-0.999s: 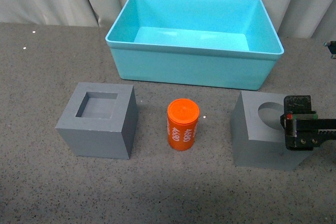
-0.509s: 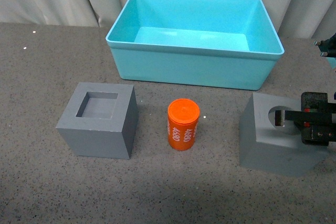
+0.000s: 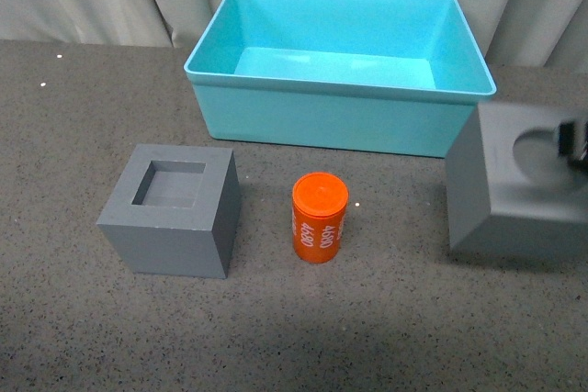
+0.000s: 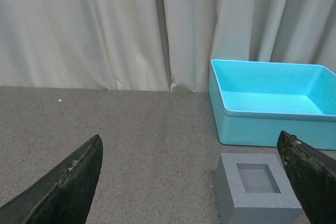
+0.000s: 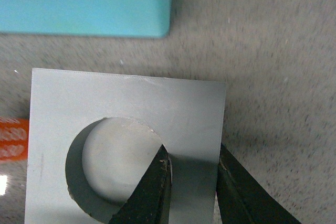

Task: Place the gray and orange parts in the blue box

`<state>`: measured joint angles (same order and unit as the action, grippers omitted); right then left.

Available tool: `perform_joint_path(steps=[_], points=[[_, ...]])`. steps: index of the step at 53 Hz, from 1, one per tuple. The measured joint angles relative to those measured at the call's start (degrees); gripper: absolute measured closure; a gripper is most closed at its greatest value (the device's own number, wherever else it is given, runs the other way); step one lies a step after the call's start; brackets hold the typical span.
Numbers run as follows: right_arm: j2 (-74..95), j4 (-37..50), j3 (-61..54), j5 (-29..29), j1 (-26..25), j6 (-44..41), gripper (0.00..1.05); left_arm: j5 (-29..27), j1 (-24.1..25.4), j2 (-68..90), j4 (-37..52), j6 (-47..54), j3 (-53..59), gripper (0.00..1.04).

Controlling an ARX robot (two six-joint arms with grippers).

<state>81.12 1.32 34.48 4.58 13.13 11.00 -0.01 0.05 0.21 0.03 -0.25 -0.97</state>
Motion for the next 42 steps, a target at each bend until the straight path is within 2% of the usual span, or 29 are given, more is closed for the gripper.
perform_joint_path(steps=[7, 15, 42], points=[[-2.78, 2.91, 4.83, -1.79, -0.11, -1.64, 0.87, 0.0, 0.0, 0.0, 0.0, 0.0, 0.0, 0.07], [2.32, 6.91, 12.68, -2.12, -0.02, -2.23, 0.87, 0.0, 0.0, 0.0, 0.0, -0.02, 0.0, 0.07], [31.26, 4.44, 33.7, -2.14, 1.03, -0.17, 0.87, 0.0, 0.0, 0.0, 0.0, 0.0, 0.0, 0.07]])
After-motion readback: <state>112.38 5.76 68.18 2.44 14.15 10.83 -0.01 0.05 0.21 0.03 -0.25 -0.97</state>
